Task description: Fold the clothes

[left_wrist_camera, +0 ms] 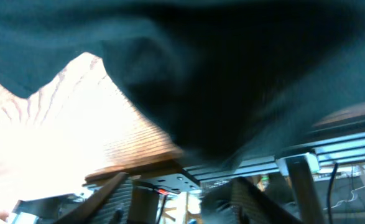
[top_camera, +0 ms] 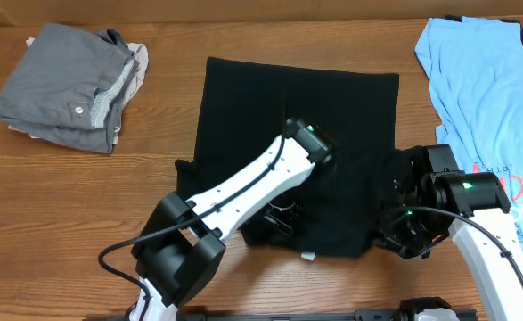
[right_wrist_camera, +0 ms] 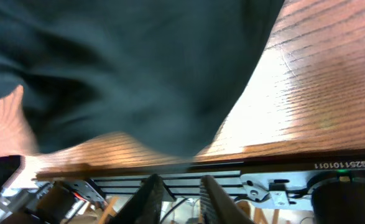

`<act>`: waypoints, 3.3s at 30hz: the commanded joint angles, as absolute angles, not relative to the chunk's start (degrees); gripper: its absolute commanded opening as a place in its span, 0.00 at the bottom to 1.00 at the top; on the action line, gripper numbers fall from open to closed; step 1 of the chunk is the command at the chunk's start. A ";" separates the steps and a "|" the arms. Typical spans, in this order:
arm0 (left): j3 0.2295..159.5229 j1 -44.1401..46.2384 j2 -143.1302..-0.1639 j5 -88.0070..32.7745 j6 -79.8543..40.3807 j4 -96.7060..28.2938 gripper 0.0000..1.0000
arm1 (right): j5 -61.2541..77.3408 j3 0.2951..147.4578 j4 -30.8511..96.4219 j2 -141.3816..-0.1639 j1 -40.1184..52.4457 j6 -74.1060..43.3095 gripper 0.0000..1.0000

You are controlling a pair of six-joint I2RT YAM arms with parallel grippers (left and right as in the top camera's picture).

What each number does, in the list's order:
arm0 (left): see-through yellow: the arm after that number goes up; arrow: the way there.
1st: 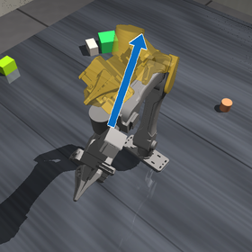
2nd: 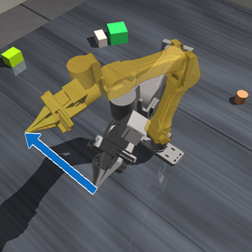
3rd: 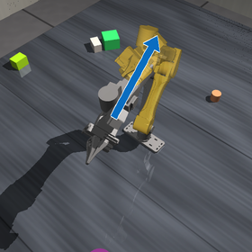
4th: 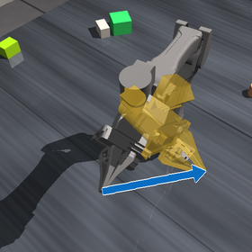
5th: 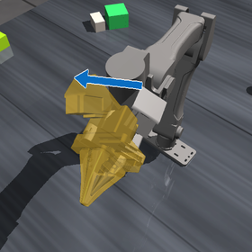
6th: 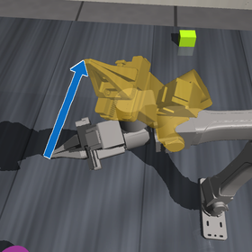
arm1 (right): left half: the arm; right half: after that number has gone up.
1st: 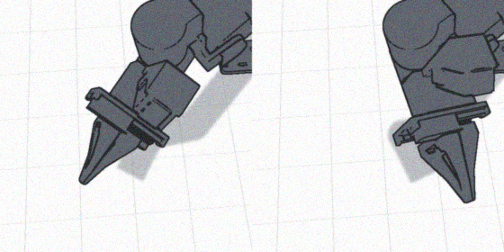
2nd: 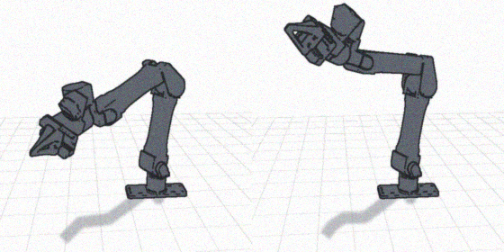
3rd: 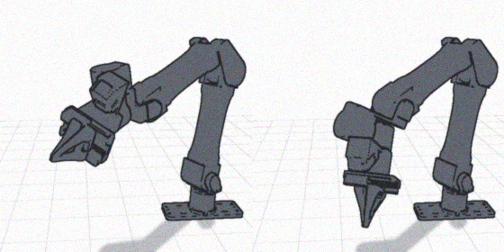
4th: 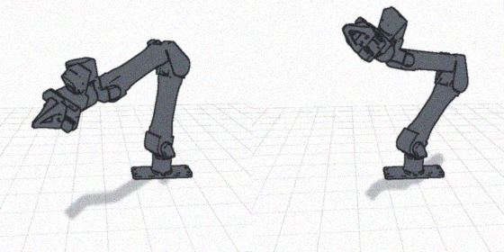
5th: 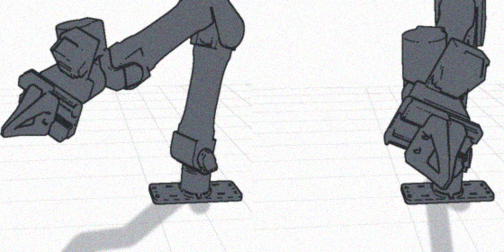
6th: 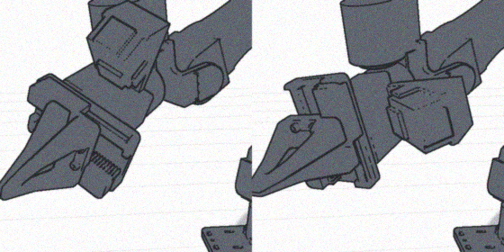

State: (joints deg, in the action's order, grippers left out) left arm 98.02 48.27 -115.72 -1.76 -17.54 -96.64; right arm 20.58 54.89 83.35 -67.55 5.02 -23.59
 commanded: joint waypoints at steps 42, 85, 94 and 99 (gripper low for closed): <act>107.79 21.76 -133.56 -0.60 7.66 -49.30 0.98 | 21.43 54.85 52.77 -76.31 5.17 -20.10 0.64; 137.08 -0.84 -151.61 -8.21 -1.74 -73.28 1.00 | 15.92 54.81 32.27 -96.51 11.35 -17.69 0.69; 159.02 2.11 -151.59 -8.03 -1.78 -86.59 1.00 | 16.32 54.76 26.87 -103.74 14.66 -17.54 0.61; 162.69 2.68 -151.59 -8.21 -1.96 -87.55 1.00 | 13.96 54.74 24.43 -103.77 17.69 -17.58 0.42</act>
State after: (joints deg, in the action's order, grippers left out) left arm 160.42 2.52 -151.85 -7.20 -1.19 -86.85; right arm 16.05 55.20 25.19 -102.69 15.33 -17.91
